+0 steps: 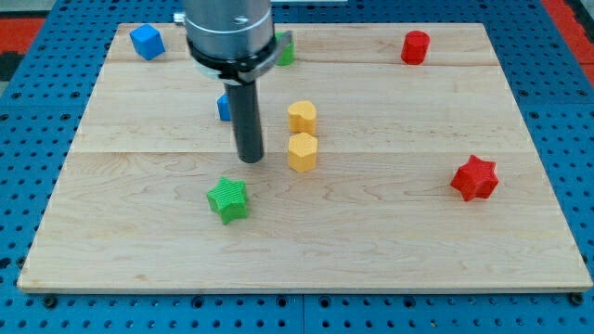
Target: Move the yellow blocks parallel to each other
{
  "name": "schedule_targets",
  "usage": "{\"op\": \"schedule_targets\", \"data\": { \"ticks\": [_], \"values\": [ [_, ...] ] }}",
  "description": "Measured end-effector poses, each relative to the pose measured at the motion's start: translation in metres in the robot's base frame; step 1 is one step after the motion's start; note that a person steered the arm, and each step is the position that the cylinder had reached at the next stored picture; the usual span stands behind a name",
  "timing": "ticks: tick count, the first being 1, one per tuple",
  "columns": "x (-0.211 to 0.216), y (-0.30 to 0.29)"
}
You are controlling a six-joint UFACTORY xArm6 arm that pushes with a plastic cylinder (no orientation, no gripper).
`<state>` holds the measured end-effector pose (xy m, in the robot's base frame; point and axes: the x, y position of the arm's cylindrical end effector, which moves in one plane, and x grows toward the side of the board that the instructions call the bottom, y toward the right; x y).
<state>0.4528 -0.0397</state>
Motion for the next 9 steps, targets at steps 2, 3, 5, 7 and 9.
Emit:
{"op": "schedule_targets", "data": {
  "ticks": [2,3,5,7,9],
  "values": [
    [-0.011,0.165],
    [-0.024,0.221],
    [-0.04,0.132],
    [-0.049,0.126],
    [-0.052,0.126]
  ]
}}
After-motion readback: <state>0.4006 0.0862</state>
